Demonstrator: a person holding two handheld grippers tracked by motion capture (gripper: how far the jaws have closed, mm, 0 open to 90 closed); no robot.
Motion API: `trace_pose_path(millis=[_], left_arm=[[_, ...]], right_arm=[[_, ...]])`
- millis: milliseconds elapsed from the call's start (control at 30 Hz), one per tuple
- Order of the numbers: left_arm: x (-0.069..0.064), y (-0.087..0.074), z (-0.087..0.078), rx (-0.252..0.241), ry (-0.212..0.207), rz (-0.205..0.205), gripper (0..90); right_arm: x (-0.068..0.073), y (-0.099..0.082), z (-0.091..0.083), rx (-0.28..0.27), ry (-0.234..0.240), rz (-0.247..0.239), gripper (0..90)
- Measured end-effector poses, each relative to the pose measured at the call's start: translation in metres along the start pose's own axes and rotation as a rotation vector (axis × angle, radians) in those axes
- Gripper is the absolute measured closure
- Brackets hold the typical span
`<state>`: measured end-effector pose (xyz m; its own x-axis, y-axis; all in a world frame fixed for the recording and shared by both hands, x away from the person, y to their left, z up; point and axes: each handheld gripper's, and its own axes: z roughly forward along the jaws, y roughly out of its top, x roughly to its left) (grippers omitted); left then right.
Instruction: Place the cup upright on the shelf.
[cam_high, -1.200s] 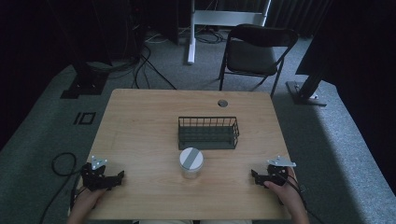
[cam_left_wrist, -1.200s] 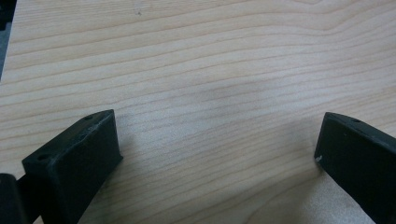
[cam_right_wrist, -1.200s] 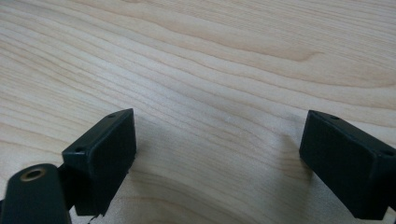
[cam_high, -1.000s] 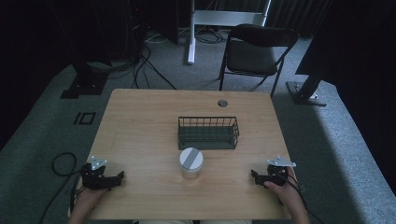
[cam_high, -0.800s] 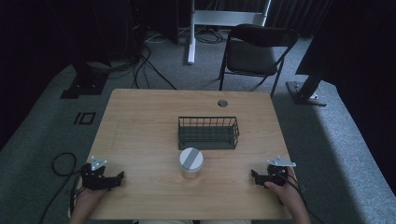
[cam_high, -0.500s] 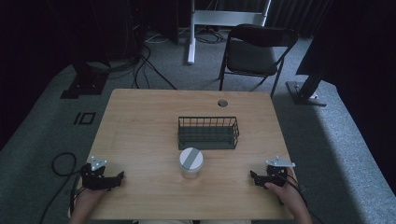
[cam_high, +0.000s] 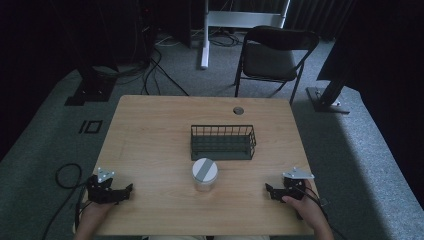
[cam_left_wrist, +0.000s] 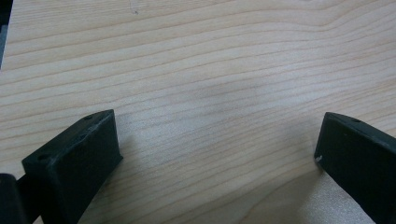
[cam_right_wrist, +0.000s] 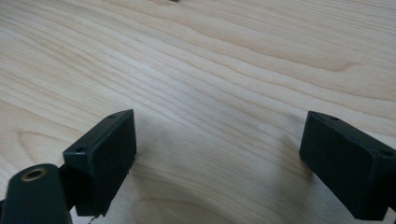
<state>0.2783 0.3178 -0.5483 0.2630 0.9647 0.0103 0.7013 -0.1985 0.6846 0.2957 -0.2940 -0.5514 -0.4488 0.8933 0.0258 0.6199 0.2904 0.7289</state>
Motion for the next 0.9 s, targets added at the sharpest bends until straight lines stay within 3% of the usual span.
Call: trace_pose_path(millis=[333,900], left_arm=[[0.000,0.000,0.000,0.000,0.000,0.000,0.1],[0.000,0.000,0.000,-0.002,0.000,-0.002,0.1]], right_arm=[[0.014,0.010,0.001,0.001,0.026,-0.069,10.5],[0.037,0.024,0.007,-0.038,0.124,-0.096,10.6]])
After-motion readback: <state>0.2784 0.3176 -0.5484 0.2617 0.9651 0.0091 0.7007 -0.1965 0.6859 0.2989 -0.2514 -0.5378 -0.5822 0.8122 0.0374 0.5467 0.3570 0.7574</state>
